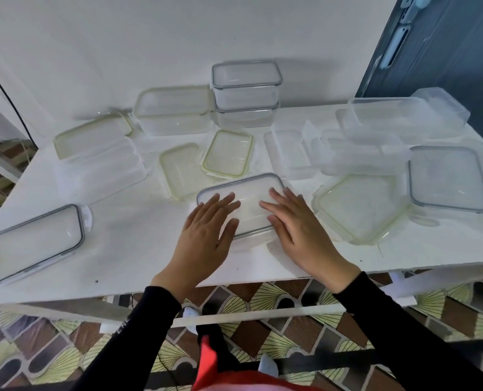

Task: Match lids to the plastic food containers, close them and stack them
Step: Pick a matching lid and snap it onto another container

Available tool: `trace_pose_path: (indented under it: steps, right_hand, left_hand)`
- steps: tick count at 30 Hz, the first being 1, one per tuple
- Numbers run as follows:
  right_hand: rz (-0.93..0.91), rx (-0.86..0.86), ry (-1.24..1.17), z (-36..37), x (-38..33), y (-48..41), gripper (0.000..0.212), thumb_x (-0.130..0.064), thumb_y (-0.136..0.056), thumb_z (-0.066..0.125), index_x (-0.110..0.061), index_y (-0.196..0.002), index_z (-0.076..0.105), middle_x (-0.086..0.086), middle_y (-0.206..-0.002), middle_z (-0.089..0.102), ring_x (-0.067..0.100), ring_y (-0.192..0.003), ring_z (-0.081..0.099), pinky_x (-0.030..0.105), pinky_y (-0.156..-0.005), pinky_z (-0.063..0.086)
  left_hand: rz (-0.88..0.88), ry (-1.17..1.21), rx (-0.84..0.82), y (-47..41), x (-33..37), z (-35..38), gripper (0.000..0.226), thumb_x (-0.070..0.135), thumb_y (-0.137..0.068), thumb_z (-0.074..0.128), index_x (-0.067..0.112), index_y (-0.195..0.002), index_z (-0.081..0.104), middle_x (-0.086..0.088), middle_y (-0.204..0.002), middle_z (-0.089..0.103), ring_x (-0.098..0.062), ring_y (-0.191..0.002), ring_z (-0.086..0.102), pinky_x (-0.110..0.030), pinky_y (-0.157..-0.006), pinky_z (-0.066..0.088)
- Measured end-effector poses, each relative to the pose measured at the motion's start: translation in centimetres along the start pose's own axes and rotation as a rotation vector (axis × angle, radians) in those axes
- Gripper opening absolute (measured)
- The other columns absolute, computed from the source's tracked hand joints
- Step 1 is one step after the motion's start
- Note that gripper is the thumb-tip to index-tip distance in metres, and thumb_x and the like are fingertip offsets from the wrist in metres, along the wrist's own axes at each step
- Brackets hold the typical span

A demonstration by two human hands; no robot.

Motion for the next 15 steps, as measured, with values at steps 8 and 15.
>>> trace_pose_path:
  steps: [8, 15]
  right_hand:
    - [-0.045, 0.118, -0.081, -2.2, 0.5, 0.9, 0.036, -0.042, -0.096, 0.048, -0.021, -0.114, 0.071, -0.005, -0.132, 0.06, 0.015, -0.121, 0.05, 0.042, -0.101, 0.042]
    - [-0.114, -0.048, -0.201, -2.0, 1.9, 0.6, 0.056, -0.059, -0.084, 0.061, -0.031, -0.132, 0.059, -0.006, -0.155, 0.037, 0.012, -0.149, 0.021, 0.037, -0.123, 0.01]
  left_hand:
    - [-0.178, 0.287, 0.141, 0.2, -1.9, -2.1, 0.057, 0.054, -0.093, 0.05, 0.02, -0.138, 0.05, -0.003, -0.153, 0.037, -0.02, -0.144, 0.03, -0.04, -0.115, 0.027]
    - [-0.185, 0.287, 0.09, 0.6, -3.7, -1.6, 0.047, 0.046, -0.091, 0.055, 0.023, -0.132, 0.059, 0.001, -0.152, 0.039, -0.017, -0.14, 0.036, -0.032, -0.111, 0.031]
Point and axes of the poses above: each hand's wrist, its own y-axis away from the middle knuckle, its own z-axis out of the palm, x = y × z, the point moved 3 cm from there along -y, towards the middle knuckle
